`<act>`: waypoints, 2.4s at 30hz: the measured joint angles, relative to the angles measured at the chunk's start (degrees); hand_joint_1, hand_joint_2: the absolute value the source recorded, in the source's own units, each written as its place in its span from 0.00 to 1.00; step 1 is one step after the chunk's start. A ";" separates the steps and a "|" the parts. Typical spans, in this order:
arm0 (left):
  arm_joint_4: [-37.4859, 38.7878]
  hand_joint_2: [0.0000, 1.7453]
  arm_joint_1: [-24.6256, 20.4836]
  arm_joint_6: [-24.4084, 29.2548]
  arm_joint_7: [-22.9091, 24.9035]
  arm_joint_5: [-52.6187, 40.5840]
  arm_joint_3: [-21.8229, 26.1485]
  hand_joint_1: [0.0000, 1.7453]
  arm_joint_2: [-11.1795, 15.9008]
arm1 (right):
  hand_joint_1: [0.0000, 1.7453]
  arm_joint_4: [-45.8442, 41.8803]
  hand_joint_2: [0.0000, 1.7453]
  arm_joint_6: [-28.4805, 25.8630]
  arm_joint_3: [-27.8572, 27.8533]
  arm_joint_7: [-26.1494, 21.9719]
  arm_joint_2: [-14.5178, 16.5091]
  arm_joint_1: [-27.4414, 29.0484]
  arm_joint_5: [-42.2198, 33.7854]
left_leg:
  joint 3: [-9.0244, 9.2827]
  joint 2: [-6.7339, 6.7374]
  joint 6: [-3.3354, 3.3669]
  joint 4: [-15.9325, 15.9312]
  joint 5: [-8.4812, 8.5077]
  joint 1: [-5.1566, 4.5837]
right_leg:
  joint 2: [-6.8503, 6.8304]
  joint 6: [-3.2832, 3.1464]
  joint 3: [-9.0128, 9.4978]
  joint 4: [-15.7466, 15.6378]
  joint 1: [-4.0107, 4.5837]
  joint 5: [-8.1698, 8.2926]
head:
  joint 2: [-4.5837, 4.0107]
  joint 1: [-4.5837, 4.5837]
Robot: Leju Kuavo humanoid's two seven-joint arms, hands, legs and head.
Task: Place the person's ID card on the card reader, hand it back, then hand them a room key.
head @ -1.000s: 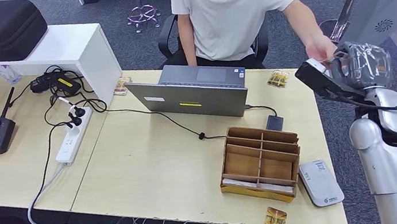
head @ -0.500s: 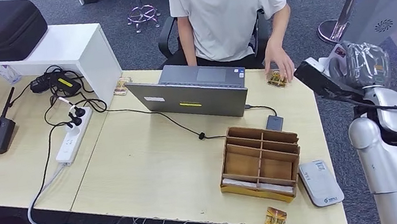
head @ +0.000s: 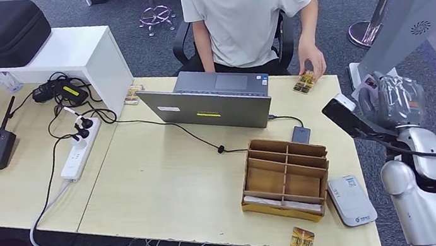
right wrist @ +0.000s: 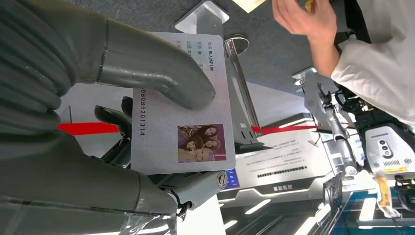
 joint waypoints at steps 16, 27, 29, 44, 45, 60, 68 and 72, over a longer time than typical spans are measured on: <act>0.00 1.00 -0.01 0.61 2.04 2.14 1.55 0.00 -0.64 | 1.00 -17.17 1.00 2.52 -5.43 -4.33 0.10 16.60 -8.45 | -0.13 0.00 0.01 -0.01 -0.01 0.00 | -0.03 -0.01 -0.10 -0.01 0.00 0.00 | 0.00 0.00; 0.01 1.00 -0.04 0.76 2.40 2.59 1.94 0.00 -0.78 | 1.00 -18.51 1.00 2.44 -8.04 -5.16 0.26 20.30 -9.49 | -0.13 0.00 0.00 -0.01 0.00 0.00 | -0.03 -0.06 -0.10 -0.01 0.00 0.05 | 0.00 0.01; 0.00 1.00 -0.06 0.76 2.40 2.63 2.01 0.00 -0.79 | 1.00 -18.33 1.00 2.42 -8.38 -5.43 0.49 20.99 -9.52 | -0.13 0.01 0.00 -0.01 0.00 0.00 | -0.02 -0.06 -0.10 -0.01 0.00 0.05 | 0.00 0.00; 0.00 1.00 -0.30 0.80 3.45 1.97 2.10 0.00 -0.81 | 1.00 -8.49 1.00 2.23 -6.74 -6.07 5.60 22.49 -6.70 | -0.13 0.01 -0.05 -0.04 0.04 0.03 | -0.02 -0.08 -0.09 0.00 0.02 0.05 | 0.00 0.00; 0.00 1.00 -0.31 0.80 3.45 1.91 2.10 0.00 -0.81 | 1.00 -7.56 1.00 2.23 -6.51 -6.06 5.85 22.35 -6.58 | -0.13 0.01 -0.05 -0.04 0.04 0.03 | -0.02 -0.08 -0.09 0.00 0.02 0.05 | 0.00 0.00; 0.00 1.00 -0.40 0.80 3.50 1.32 2.10 0.00 -0.72 | 1.00 3.28 1.00 0.10 -4.86 -5.48 7.29 20.15 -4.25 | -0.14 0.01 -0.06 -0.04 0.05 0.03 | -0.02 -0.08 -0.10 0.00 0.02 0.05 | 0.00 0.01; 0.00 1.00 -0.41 0.80 3.50 1.31 2.09 0.00 -0.72 | 1.00 6.81 1.00 -1.19 -5.03 -4.80 7.29 18.83 -3.04 | -0.13 0.01 -0.06 -0.03 0.05 0.03 | -0.02 -0.08 -0.10 0.00 0.02 0.06 | 0.01 0.00; 0.00 1.00 -0.41 0.80 3.50 1.31 2.09 0.00 -0.72 | 1.00 7.48 1.00 -1.20 -5.03 -4.79 7.29 18.63 -3.03 | -0.13 0.01 -0.06 -0.03 0.05 0.03 | -0.02 -0.08 -0.10 0.00 0.02 0.06 | 0.00 0.00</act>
